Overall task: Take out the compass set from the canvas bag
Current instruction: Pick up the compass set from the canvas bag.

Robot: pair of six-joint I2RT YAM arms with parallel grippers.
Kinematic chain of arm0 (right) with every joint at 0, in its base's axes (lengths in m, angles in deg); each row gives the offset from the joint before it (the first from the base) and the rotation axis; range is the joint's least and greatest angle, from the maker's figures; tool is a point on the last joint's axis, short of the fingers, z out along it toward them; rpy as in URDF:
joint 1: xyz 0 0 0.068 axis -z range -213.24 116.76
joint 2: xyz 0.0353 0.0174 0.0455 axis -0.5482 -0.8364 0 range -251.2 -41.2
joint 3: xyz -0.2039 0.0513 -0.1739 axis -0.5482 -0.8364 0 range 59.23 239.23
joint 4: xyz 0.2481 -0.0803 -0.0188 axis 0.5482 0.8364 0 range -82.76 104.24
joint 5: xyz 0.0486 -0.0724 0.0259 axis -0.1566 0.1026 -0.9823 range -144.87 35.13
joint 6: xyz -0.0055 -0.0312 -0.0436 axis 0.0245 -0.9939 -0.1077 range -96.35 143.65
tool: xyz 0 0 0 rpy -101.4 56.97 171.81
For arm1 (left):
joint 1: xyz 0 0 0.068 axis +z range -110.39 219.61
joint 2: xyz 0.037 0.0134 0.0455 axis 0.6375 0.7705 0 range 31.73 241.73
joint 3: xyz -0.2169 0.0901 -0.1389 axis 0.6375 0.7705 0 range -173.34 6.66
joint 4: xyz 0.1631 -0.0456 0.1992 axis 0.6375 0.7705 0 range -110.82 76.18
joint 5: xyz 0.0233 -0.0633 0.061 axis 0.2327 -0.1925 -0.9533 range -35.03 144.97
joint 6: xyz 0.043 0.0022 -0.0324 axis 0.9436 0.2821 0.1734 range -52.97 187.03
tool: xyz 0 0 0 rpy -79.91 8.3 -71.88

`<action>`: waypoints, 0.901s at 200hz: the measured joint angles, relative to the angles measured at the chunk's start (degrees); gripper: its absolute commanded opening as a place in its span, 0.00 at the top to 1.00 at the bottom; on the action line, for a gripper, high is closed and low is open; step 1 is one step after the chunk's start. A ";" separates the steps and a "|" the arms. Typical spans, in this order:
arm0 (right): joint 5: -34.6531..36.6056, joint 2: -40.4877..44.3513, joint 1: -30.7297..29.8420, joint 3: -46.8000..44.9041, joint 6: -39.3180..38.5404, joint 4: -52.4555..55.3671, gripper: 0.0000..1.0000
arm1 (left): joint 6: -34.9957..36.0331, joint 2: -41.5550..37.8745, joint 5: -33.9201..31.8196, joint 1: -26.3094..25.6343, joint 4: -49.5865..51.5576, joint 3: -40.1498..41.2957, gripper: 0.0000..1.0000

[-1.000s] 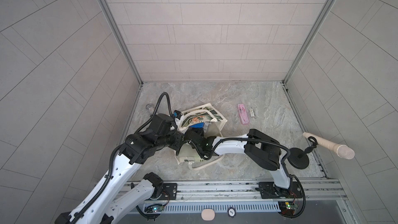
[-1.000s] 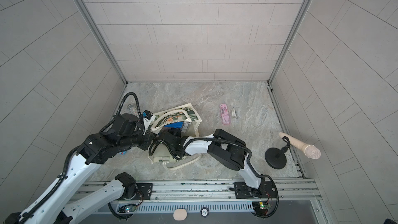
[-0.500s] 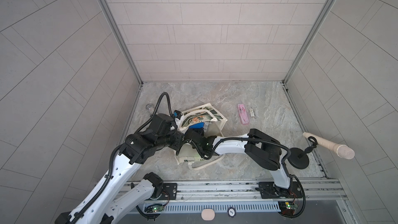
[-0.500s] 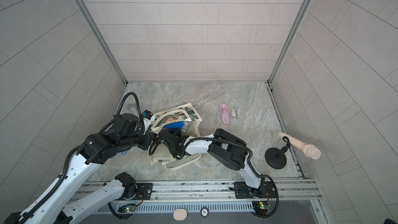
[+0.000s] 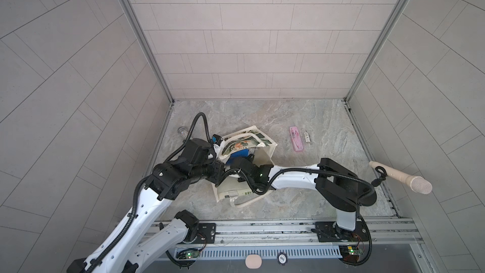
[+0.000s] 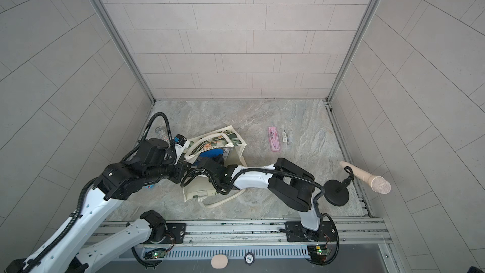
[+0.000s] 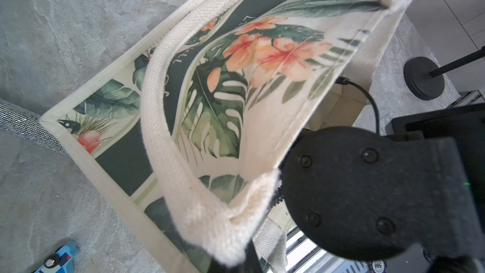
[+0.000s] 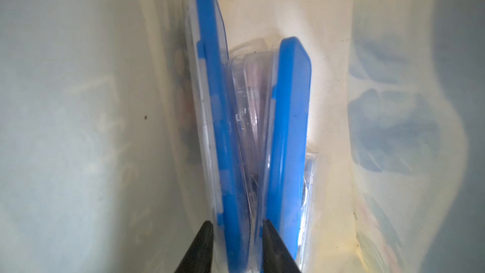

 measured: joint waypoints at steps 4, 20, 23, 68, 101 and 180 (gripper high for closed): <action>-0.09 0.26 0.00 -0.22 0.00 0.00 0.67 | -0.02 0.00 0.04 -0.02 0.00 0.00 1.00; -0.33 1.27 0.00 -1.22 0.00 -0.04 0.68 | -0.02 0.00 0.11 -0.02 -0.02 0.00 1.00; -0.39 1.49 0.00 -1.38 0.04 -0.02 0.68 | 0.00 0.00 0.13 -0.02 0.00 0.00 1.00; -2.84 3.37 0.37 -3.85 0.61 0.33 0.35 | 0.00 0.00 0.31 -0.02 0.02 0.00 1.00; -8.31 5.38 2.64 -5.86 1.55 0.61 0.00 | 0.02 -0.09 0.87 -0.07 0.02 0.00 1.00; -10.56 2.29 4.44 -2.47 1.16 2.25 0.28 | 0.04 -0.09 1.29 -0.11 0.00 0.00 1.00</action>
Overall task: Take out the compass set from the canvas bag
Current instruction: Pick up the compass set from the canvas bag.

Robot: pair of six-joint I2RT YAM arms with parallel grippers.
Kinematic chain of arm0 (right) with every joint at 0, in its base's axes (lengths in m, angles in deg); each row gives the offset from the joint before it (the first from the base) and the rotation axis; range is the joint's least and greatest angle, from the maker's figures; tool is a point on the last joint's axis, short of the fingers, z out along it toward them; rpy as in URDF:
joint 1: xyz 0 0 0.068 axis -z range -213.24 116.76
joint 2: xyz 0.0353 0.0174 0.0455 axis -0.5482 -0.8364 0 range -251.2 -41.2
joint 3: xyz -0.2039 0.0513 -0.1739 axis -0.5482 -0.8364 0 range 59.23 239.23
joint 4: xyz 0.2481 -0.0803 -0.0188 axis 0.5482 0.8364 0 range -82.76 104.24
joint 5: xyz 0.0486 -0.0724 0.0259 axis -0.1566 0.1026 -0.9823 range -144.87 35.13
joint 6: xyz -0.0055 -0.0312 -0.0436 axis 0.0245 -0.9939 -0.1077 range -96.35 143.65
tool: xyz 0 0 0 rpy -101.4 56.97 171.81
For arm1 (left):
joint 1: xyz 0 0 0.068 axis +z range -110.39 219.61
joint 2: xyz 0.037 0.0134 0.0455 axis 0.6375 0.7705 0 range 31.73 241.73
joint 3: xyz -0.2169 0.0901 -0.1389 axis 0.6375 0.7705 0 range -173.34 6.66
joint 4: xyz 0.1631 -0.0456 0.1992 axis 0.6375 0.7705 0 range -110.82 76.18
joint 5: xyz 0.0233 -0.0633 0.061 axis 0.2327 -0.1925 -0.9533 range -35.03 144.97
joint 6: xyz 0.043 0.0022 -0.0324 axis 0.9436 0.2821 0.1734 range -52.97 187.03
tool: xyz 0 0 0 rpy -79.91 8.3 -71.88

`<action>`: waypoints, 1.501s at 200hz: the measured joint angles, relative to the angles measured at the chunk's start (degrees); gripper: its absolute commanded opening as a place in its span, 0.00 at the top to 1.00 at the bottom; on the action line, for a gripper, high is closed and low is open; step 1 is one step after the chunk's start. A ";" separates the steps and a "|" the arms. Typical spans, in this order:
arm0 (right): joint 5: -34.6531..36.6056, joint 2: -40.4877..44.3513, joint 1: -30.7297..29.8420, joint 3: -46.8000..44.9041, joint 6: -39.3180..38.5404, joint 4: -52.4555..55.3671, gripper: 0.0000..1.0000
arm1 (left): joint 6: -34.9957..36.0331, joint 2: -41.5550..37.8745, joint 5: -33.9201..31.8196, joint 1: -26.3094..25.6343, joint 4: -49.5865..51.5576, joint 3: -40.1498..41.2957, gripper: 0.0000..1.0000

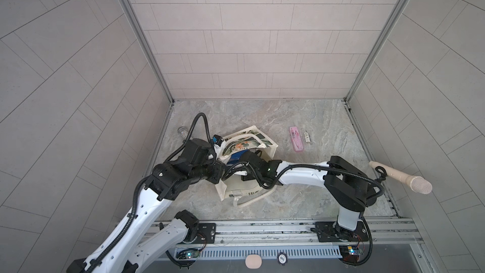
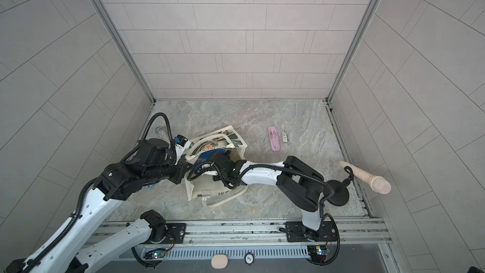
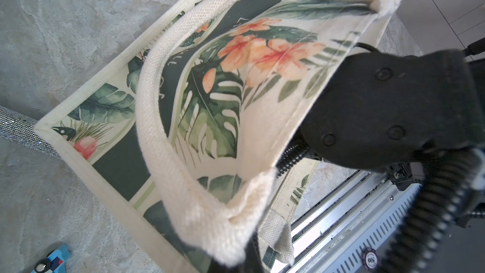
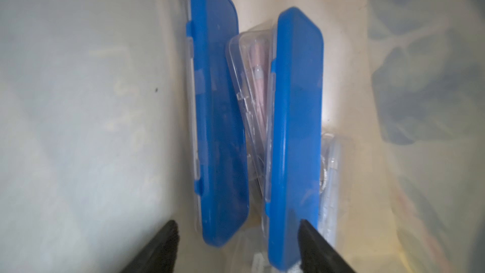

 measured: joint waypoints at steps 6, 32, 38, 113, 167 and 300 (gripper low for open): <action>0.09 -0.57 -0.07 0.37 -0.11 0.07 0.28 | 0.00 0.00 0.02 0.00 0.00 0.00 1.00; 0.48 -2.36 -0.09 1.81 -0.61 0.07 0.31 | 0.24 0.00 0.02 0.00 0.04 0.00 1.00; 0.55 -2.56 -0.09 2.12 -0.70 0.07 0.32 | 0.39 0.00 0.02 0.00 0.07 0.00 1.00; 1.05 -3.69 -1.31 3.63 -3.08 0.94 0.41 | 0.57 0.04 0.00 0.00 0.31 -0.07 1.00; 5.81 -8.22 -2.36 6.54 -2.75 0.94 0.53 | 0.59 0.31 -0.42 0.00 0.61 -0.07 1.00; 6.43 -5.77 -2.58 3.93 -2.32 1.66 0.70 | 0.59 0.24 -0.35 0.00 0.59 -0.09 1.00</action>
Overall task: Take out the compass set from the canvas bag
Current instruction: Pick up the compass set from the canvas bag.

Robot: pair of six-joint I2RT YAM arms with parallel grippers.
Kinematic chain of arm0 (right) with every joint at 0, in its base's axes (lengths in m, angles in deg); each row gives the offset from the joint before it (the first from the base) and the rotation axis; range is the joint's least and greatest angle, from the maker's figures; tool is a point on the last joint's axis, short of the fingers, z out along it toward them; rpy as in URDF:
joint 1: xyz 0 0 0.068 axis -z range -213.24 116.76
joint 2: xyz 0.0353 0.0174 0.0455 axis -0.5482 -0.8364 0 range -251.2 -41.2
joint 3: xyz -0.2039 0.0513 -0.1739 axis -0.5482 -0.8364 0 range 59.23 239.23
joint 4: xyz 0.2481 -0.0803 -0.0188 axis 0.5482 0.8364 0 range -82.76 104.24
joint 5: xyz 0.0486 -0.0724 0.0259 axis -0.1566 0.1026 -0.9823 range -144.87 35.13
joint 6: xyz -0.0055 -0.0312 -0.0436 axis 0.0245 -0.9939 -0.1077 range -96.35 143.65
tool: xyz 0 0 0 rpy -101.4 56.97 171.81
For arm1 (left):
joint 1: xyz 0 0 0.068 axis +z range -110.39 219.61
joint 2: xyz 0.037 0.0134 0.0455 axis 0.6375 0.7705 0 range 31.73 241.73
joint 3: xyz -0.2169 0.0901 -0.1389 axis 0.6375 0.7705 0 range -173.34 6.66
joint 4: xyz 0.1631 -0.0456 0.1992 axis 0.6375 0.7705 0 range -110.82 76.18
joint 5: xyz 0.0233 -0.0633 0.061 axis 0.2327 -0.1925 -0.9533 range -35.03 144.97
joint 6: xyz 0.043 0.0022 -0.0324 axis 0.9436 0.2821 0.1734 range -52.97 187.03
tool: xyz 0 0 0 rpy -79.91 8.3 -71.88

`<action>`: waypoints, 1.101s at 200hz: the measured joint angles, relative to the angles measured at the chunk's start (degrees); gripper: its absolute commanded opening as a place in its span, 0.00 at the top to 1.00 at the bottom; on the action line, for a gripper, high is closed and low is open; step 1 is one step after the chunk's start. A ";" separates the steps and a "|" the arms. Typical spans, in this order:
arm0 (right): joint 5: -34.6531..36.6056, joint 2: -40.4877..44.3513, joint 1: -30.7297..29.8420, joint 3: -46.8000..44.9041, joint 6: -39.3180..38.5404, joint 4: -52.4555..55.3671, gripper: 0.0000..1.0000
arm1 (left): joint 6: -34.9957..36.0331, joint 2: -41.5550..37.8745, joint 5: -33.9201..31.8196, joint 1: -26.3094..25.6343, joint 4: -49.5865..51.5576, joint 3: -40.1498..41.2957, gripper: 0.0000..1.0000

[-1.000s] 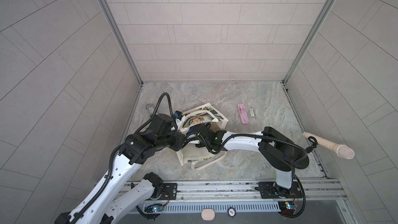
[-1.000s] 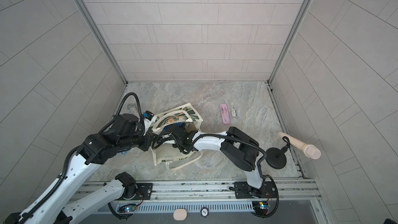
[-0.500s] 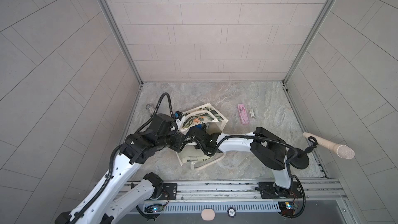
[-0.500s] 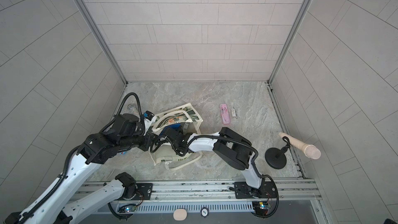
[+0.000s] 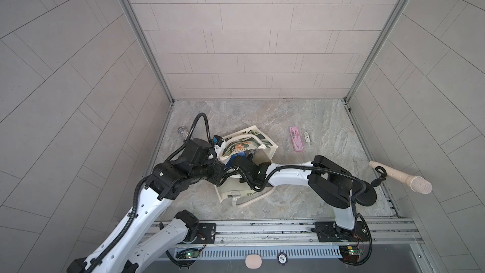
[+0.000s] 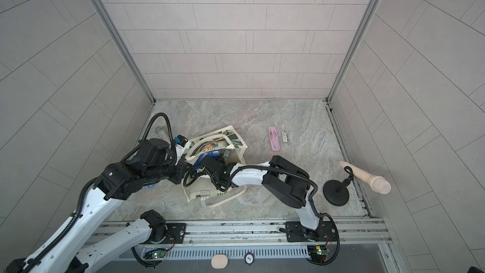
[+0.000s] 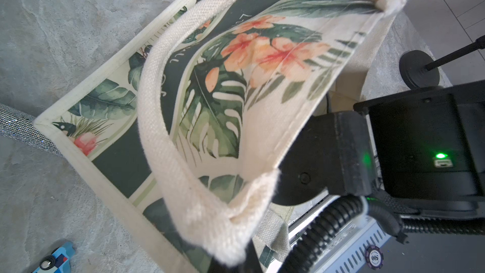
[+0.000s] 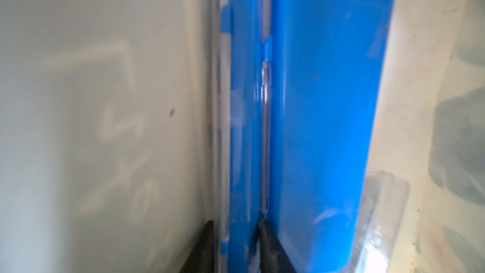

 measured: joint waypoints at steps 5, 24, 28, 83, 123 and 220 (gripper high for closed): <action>-0.04 0.55 0.00 -0.37 0.04 0.20 0.71 | 0.00 0.00 0.00 0.00 0.00 0.00 1.00; -0.24 2.84 -0.04 -2.08 0.48 0.81 0.74 | 0.02 0.00 0.00 0.00 -0.07 0.00 1.00; -0.24 3.43 -0.04 -2.47 0.55 0.90 0.75 | 0.00 0.00 0.00 0.00 -0.09 0.00 1.00; -1.05 7.15 -0.04 -4.59 1.60 1.73 0.66 | 0.00 0.00 0.00 0.00 -0.17 0.00 1.00; -3.45 7.17 -0.04 -4.57 1.62 2.95 0.44 | 0.00 -0.09 0.00 0.00 -0.11 -0.07 1.00; -1.99 -0.92 -0.02 2.10 1.88 2.43 0.74 | -0.02 -0.11 -0.04 0.00 0.17 -0.26 1.00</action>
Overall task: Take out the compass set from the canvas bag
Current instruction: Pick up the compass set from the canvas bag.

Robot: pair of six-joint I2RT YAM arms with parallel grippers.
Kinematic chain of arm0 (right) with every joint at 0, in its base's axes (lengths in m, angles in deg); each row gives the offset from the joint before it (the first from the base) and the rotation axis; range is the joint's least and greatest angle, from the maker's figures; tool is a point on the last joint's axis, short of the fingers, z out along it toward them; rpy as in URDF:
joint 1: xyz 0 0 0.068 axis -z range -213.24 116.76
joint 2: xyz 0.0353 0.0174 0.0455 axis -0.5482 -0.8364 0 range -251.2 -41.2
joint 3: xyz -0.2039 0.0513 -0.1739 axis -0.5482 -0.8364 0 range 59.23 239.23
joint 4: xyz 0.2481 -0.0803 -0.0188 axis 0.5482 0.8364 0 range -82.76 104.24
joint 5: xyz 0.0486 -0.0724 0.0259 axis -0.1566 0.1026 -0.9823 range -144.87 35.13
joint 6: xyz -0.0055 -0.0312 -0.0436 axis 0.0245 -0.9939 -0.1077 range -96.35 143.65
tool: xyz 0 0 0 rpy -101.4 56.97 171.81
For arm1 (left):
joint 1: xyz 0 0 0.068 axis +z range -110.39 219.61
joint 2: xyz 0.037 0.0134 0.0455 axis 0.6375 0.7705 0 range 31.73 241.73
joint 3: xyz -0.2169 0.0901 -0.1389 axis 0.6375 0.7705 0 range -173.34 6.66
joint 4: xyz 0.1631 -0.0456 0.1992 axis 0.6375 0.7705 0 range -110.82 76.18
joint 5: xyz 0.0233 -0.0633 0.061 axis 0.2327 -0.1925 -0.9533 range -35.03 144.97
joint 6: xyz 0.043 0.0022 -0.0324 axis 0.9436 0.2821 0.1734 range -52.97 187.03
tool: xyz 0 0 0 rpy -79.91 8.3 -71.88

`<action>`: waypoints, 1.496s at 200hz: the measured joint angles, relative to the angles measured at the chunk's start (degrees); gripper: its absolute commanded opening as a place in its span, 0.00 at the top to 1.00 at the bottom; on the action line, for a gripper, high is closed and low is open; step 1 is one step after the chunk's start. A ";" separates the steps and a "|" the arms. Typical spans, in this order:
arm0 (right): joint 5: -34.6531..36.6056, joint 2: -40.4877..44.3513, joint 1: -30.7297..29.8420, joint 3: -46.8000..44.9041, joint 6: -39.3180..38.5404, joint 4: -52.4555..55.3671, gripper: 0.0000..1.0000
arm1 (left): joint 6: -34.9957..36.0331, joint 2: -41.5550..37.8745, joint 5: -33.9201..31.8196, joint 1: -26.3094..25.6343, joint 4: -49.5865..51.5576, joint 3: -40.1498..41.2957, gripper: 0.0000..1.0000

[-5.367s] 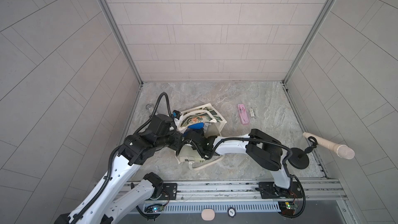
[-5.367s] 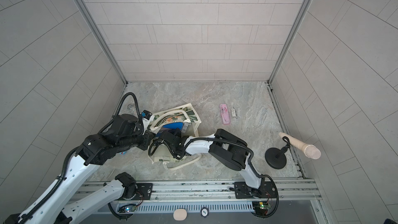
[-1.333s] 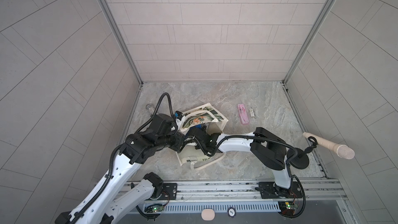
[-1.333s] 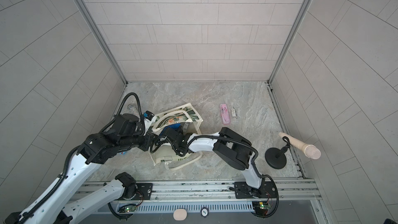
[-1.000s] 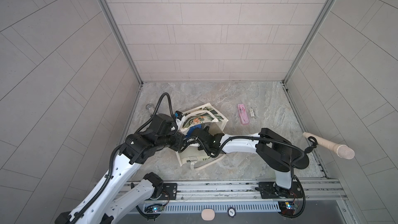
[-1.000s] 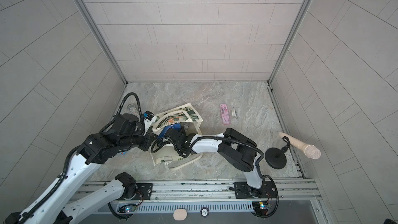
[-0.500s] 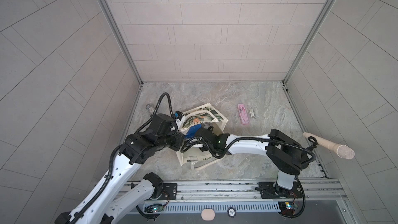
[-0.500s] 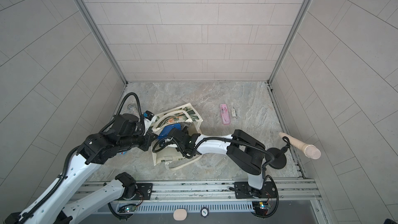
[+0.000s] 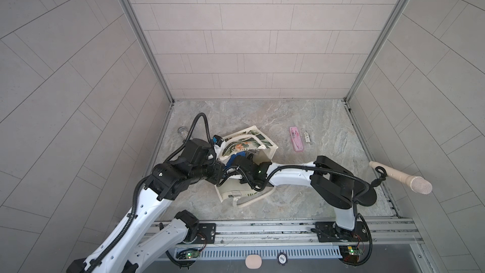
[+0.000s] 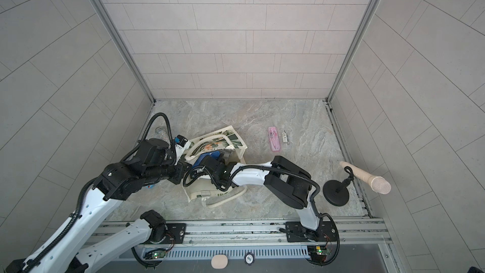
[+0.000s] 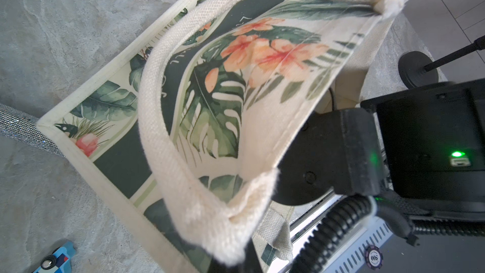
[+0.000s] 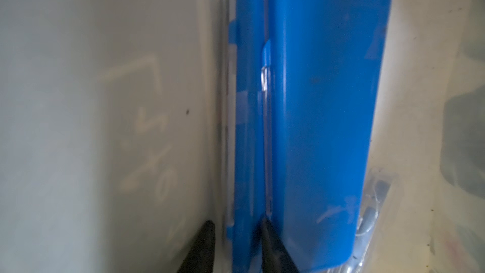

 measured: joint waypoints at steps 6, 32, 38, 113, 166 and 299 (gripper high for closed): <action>0.28 -0.33 0.00 0.46 0.02 -0.04 0.77 | 0.02 0.00 -0.04 0.00 0.02 0.00 1.00; 1.16 -0.63 0.00 1.55 -0.22 -0.17 0.80 | 0.02 0.00 -0.28 0.00 0.02 0.00 1.00; 1.18 -0.63 0.00 1.60 -0.22 -0.17 0.81 | 0.02 0.00 -0.39 0.00 0.02 0.00 1.00; 0.85 2.86 -0.02 -2.27 -0.24 -0.52 0.83 | 0.07 0.00 -0.37 0.00 -0.04 -0.04 1.00; -0.37 12.79 -0.26 -9.51 1.07 0.72 0.84 | 0.09 0.00 -0.13 0.00 -0.09 -0.13 1.00; -1.92 47.80 -0.26 -21.99 8.79 12.70 0.82 | 0.00 0.00 0.07 0.00 -0.13 -0.20 1.00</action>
